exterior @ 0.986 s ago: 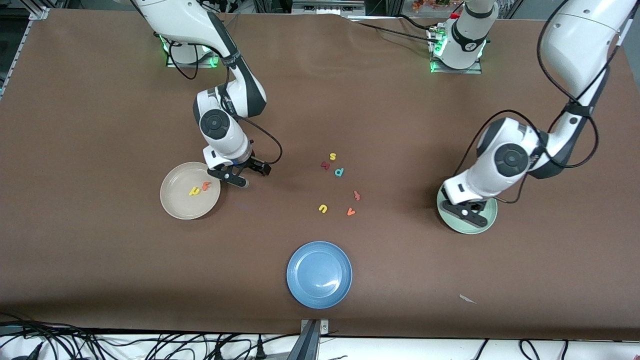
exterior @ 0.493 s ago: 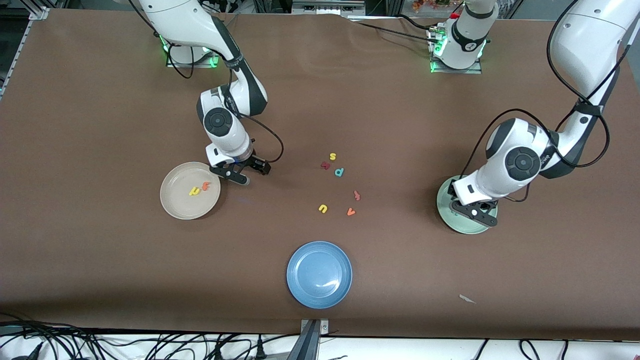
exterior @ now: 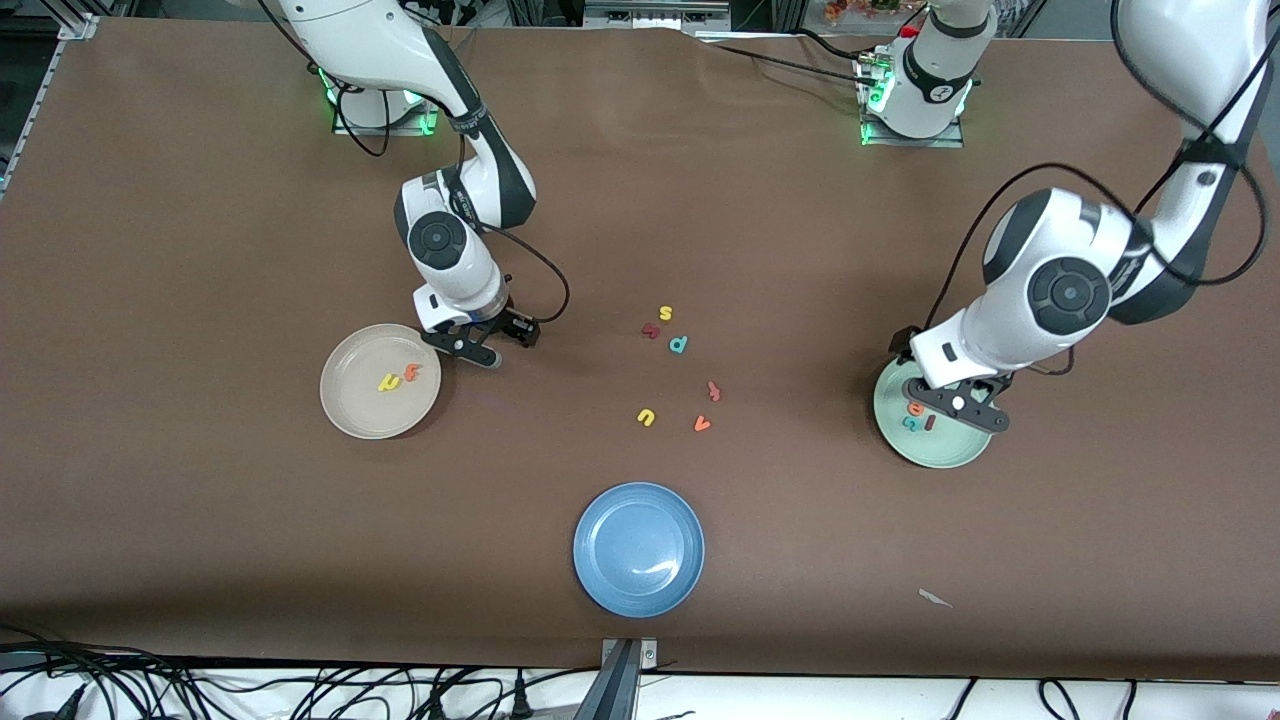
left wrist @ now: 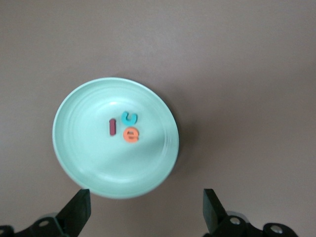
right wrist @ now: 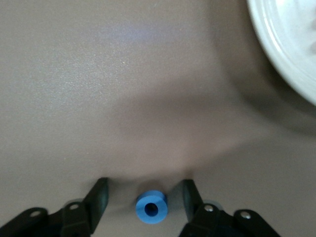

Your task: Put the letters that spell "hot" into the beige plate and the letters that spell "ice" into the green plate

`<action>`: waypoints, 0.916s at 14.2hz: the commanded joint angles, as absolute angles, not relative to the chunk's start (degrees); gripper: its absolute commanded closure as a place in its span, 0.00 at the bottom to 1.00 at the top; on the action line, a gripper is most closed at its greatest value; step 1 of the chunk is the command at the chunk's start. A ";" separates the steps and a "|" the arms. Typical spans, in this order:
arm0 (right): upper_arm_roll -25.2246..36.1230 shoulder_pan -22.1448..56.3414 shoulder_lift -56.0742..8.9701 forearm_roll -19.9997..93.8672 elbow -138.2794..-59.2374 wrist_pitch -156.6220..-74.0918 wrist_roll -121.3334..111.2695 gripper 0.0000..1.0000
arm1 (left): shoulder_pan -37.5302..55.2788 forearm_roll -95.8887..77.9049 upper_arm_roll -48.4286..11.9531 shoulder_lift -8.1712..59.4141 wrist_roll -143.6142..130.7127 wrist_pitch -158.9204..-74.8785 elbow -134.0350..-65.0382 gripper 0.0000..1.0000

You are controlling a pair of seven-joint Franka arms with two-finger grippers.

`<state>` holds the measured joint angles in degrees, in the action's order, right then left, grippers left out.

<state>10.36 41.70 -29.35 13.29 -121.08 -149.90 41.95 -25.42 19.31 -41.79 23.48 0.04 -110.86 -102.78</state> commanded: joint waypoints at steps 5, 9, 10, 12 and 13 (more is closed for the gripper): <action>9.76 42.10 -27.69 13.97 -123.40 -150.47 42.36 0.51 | -25.40 11.78 -44.47 18.11 -0.53 -85.46 -83.96 0.00; 9.14 42.01 -27.51 13.97 -123.84 -150.47 42.36 0.61 | -24.10 6.17 -38.88 12.16 -0.09 -82.71 -82.17 0.00; 9.05 42.01 -27.51 13.97 -123.84 -150.47 42.36 0.62 | -21.12 3.80 -34.58 10.91 -0.17 -82.44 -82.18 0.00; 9.05 42.01 -27.51 13.97 -123.84 -150.56 42.36 0.68 | -16.72 -0.42 -25.80 9.59 0.00 -81.12 -81.91 0.00; 9.05 42.01 -27.51 13.97 -123.84 -150.56 42.36 0.72 | -13.92 -0.61 -22.01 8.27 0.00 -81.04 -82.61 0.00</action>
